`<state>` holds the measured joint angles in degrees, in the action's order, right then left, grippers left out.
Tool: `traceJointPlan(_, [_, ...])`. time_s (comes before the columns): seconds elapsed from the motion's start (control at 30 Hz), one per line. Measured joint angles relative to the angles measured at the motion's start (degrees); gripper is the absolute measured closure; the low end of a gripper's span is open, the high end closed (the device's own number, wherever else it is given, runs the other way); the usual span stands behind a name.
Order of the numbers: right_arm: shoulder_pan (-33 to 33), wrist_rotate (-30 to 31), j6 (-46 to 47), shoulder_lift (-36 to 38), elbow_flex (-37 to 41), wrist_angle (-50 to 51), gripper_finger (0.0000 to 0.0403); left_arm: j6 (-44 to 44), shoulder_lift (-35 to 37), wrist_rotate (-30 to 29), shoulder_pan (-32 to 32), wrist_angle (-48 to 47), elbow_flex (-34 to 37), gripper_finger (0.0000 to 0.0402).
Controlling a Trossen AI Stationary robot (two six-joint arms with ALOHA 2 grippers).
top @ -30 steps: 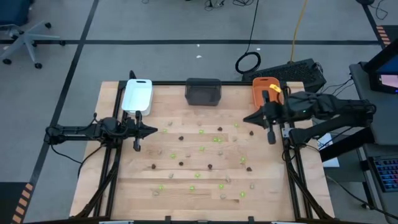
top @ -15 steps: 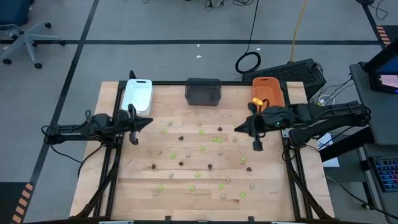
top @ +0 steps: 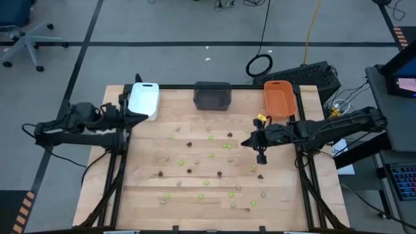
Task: Sort Halloween decoration
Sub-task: Put the green toy spider into the orange bin
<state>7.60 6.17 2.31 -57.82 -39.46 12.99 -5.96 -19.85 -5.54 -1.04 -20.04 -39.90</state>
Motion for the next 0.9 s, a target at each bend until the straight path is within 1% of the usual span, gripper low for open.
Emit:
traceJointPlan(0.1, [0.0, 0.0, 2.6, 0.0, 1.7, -2.0, 0.0403, -6.8, -2.3, 1.1, 0.0, 0.1, -1.3, 0.0402])
traceJointPlan(0.17, [0.0, 0.0, 4.9, 0.0, 2.2, -2.1, 0.0403, -7.0, -3.8, 1.1, 0.0, 0.0, -1.4, 0.0402])
traceJointPlan(0.27, [0.0, 0.0, 7.9, -0.4, 2.5, -2.1, 0.0403, -5.1, -6.9, 1.1, 0.0, -0.6, -1.2, 0.0401])
traceJointPlan(0.4, [0.0, 0.0, 10.4, -2.2, 2.5, -2.1, 0.0403, -0.2, -11.8, 1.3, 0.0, -0.5, -0.1, 0.0401])
traceJointPlan(0.53, [-0.1, 0.0, 10.7, -6.1, 2.5, -2.7, 0.0403, 4.3, -17.2, 1.3, 0.0, 0.2, 1.7, 0.0402])
traceJointPlan(0.67, [-0.1, -0.1, 10.7, -11.0, 2.5, -5.5, 0.0400, 6.6, -21.8, 1.3, 0.1, 4.0, 4.7, 0.0402])
traceJointPlan(0.77, [-0.2, 0.1, 10.6, -14.9, 2.5, -6.7, 0.0385, 7.1, -24.9, 1.3, 0.6, 9.1, 7.2, 0.0402])
traceJointPlan(0.83, [-0.5, 0.8, 10.5, -17.5, 2.5, -7.0, 0.0368, 7.1, -26.7, 1.3, 1.3, 12.8, 8.4, 0.0402])
traceJointPlan(0.9, [-1.1, 1.3, 10.3, -20.0, 2.5, -7.3, 0.0349, 6.9, -28.6, 1.3, 1.7, 14.4, 8.8, 0.0402])
